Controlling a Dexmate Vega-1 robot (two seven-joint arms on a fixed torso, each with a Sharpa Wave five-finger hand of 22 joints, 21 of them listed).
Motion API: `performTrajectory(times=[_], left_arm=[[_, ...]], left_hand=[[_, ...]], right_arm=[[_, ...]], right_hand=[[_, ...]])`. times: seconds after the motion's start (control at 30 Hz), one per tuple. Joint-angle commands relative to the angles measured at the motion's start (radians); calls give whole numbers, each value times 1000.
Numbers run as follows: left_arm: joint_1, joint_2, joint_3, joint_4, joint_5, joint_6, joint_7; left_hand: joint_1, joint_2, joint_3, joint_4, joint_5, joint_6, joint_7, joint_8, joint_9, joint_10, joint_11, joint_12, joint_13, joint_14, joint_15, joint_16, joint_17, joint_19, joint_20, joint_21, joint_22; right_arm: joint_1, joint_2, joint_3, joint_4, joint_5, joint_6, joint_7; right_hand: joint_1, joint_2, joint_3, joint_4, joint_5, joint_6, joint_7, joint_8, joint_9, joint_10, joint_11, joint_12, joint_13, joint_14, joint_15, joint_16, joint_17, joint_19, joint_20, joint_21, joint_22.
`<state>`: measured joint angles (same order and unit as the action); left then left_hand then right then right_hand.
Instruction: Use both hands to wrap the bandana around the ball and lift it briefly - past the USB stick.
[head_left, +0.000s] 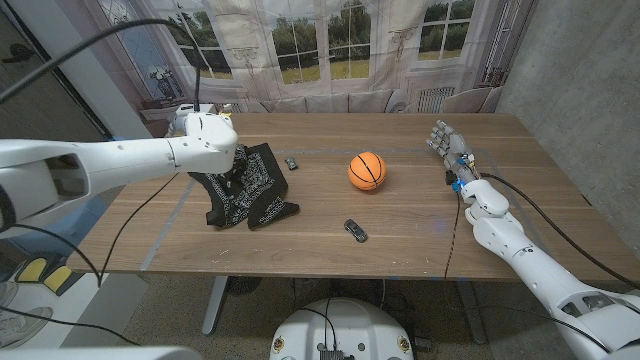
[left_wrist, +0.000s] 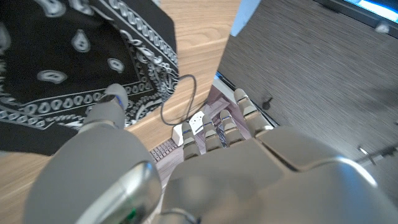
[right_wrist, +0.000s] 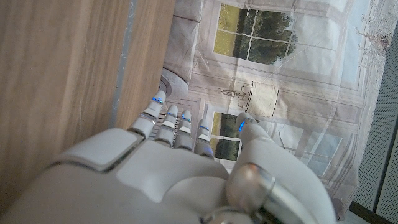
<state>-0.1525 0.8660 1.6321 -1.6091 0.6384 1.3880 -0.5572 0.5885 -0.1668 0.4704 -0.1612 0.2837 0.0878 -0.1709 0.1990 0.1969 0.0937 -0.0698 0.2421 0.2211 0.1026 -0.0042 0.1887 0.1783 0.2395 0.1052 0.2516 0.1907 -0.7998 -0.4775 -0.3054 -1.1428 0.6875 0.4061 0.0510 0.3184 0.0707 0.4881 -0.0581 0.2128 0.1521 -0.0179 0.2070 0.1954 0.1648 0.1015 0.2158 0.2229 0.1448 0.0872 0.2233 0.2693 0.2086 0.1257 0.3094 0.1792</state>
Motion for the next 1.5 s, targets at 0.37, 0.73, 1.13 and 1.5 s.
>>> performTrajectory(times=[0.37,0.73,1.13,1.5], left_arm=[[8,-166,34,374,222,-174,-154],[47,-285,-69,608,184,-368,-163],[74,-364,-108,732,204,-476,-148],[122,-360,-179,692,200,-473,-81]], left_hand=[[-51,-24,-102,30,67,11,15,16,9,-8,-4,1,13,-10,7,1,7,-2,1,-12,4],[-93,-23,-161,43,99,34,-2,22,10,-14,1,1,18,-37,15,-5,9,-13,-5,-20,4],[-40,32,-236,26,159,342,-36,109,5,46,-49,26,25,-21,-25,6,3,12,-44,-21,3],[323,232,-127,-16,-13,738,-17,188,3,167,-85,46,5,50,-76,5,-5,63,-73,-14,2]], right_arm=[[19,-6,-22,-21,-54,-17,-54],[13,-23,-29,-57,-87,-22,-83],[11,-22,-29,-61,-94,-11,-86],[7,-24,-27,-62,-90,-7,-78]], right_hand=[[-16,-2,-10,5,-10,8,-1,1,0,11,-1,5,1,11,-1,11,0,6,2,-1,4],[-26,-3,-18,5,-15,8,-4,-1,-1,14,-2,4,-1,24,-5,16,-2,13,2,-2,5],[-32,-3,-24,4,-20,9,-5,-3,-1,16,-3,4,-2,39,-9,20,-5,23,3,-1,5],[-37,-2,-29,3,-22,8,-6,-4,-2,19,-4,4,-2,44,-8,22,-6,28,4,-1,5]])
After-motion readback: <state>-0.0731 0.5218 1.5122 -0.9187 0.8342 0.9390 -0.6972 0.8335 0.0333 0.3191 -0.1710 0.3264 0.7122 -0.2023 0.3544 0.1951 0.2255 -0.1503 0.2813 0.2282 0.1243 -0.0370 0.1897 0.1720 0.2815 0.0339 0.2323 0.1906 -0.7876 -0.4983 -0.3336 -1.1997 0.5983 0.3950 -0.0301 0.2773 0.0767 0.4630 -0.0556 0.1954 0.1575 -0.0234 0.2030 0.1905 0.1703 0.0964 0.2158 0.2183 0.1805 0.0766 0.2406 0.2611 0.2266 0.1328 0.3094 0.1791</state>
